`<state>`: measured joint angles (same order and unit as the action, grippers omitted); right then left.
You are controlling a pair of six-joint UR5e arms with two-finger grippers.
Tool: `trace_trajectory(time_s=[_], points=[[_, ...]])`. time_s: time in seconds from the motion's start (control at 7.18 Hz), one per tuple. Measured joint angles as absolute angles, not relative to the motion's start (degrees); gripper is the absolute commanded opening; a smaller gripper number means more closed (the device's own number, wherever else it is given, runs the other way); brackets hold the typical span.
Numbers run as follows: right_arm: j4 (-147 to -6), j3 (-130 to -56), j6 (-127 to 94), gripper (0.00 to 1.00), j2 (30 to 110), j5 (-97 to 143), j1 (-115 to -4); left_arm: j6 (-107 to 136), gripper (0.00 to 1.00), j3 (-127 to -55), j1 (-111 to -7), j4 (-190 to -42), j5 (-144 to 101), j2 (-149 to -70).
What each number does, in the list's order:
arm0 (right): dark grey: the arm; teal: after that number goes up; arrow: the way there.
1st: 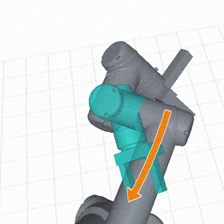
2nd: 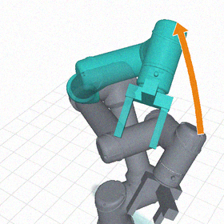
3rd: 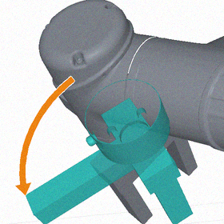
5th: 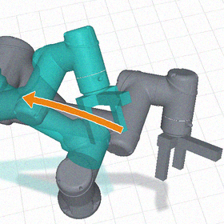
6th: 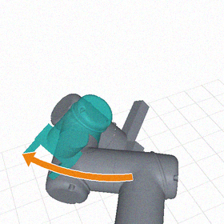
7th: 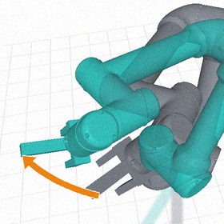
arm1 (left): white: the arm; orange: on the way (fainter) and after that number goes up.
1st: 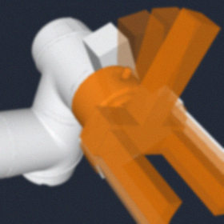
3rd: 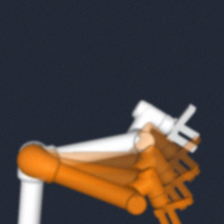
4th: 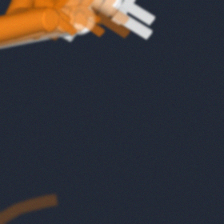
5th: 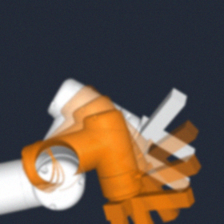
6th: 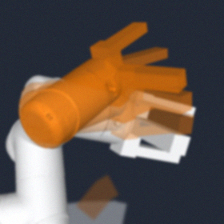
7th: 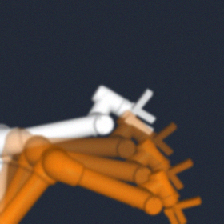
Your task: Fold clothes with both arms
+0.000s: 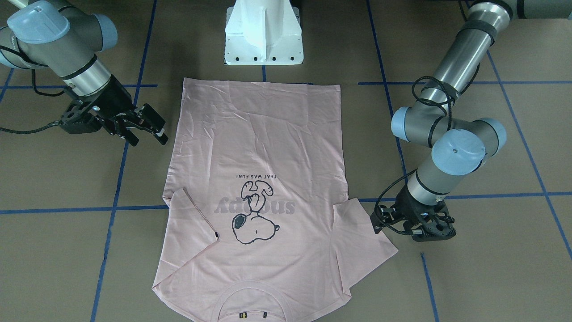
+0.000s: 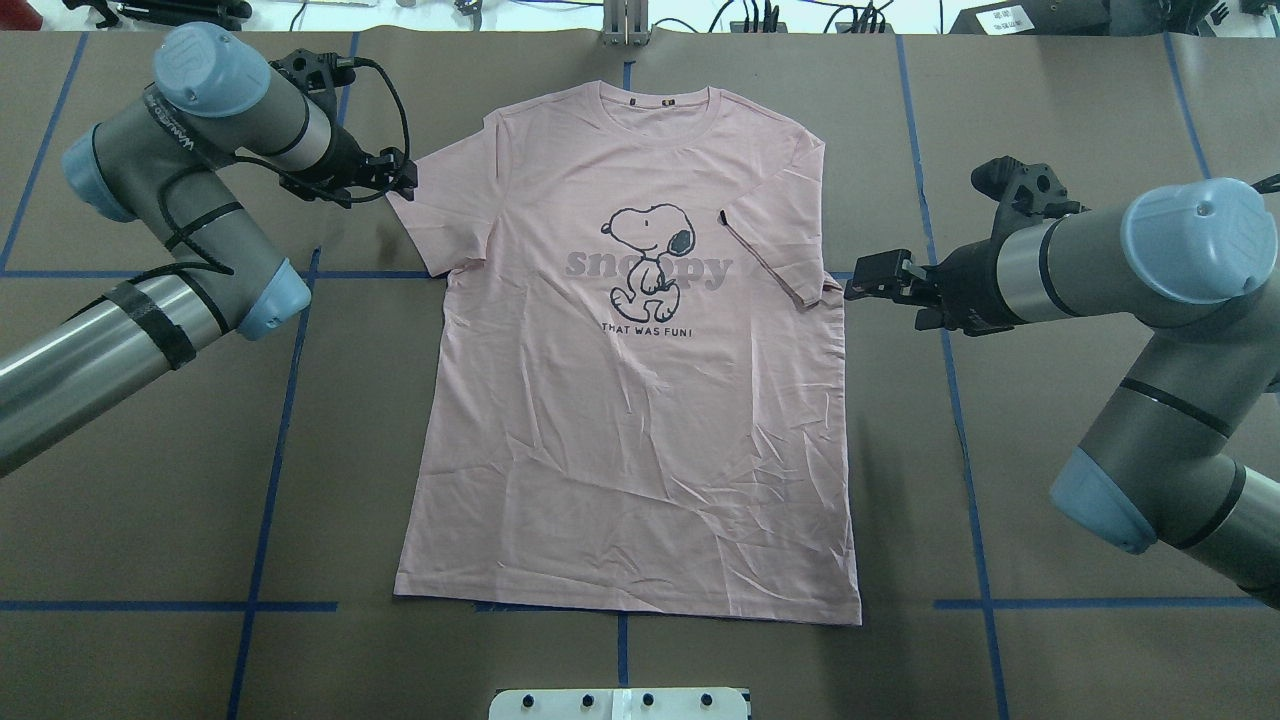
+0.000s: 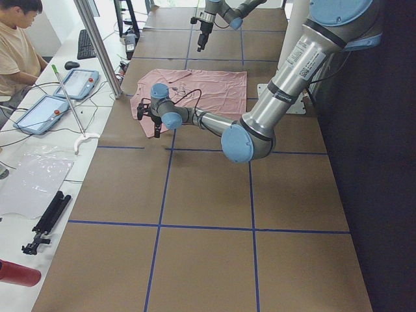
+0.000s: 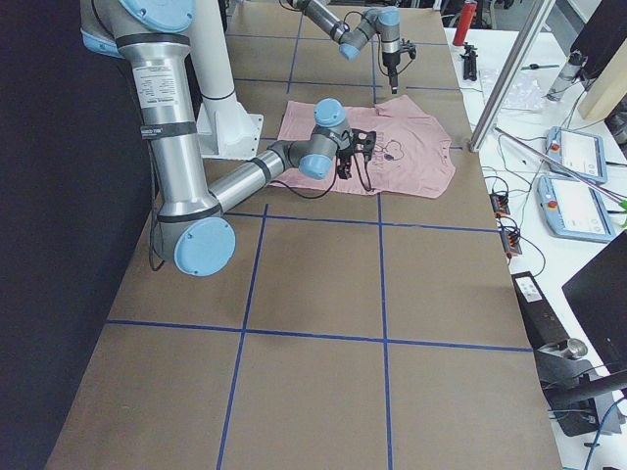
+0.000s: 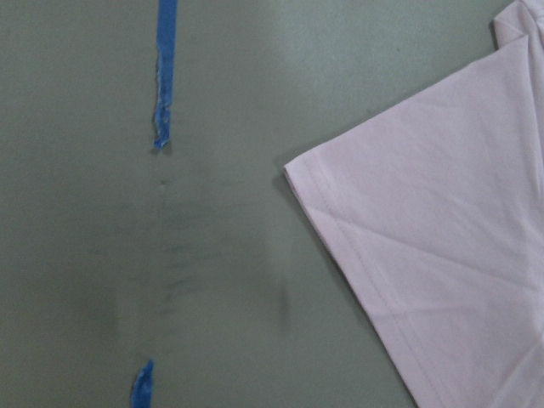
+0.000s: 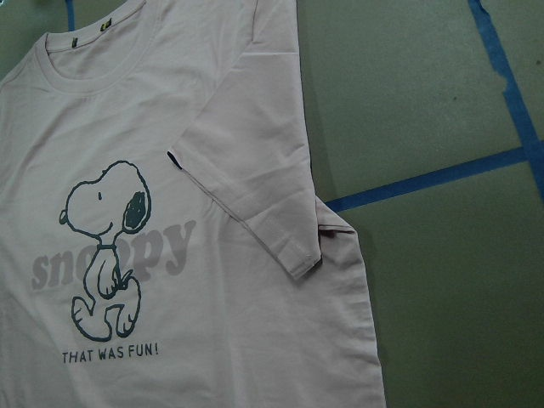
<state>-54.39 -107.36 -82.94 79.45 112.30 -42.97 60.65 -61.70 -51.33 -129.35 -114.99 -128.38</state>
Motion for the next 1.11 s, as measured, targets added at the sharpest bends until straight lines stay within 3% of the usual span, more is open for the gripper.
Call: trace_trajectory(time_s=[0.42, 0.7, 1.11], points=[[-54.4, -107.5, -82.7, 1.00, 79.3, 112.0, -42.9, 60.7, 0.54, -56.9, -51.2, -132.8, -111.4, -129.9], [-54.4, -107.5, -82.6, 1.00, 79.4, 112.0, -42.9, 60.8, 0.49, -55.0, -51.2, -133.8, -110.2, -131.0], [-54.5, -107.4, -82.6, 1.00, 79.6, 111.9, -42.9, 60.8, 0.24, -54.4, -51.1, -134.3, -109.3, -131.4]])
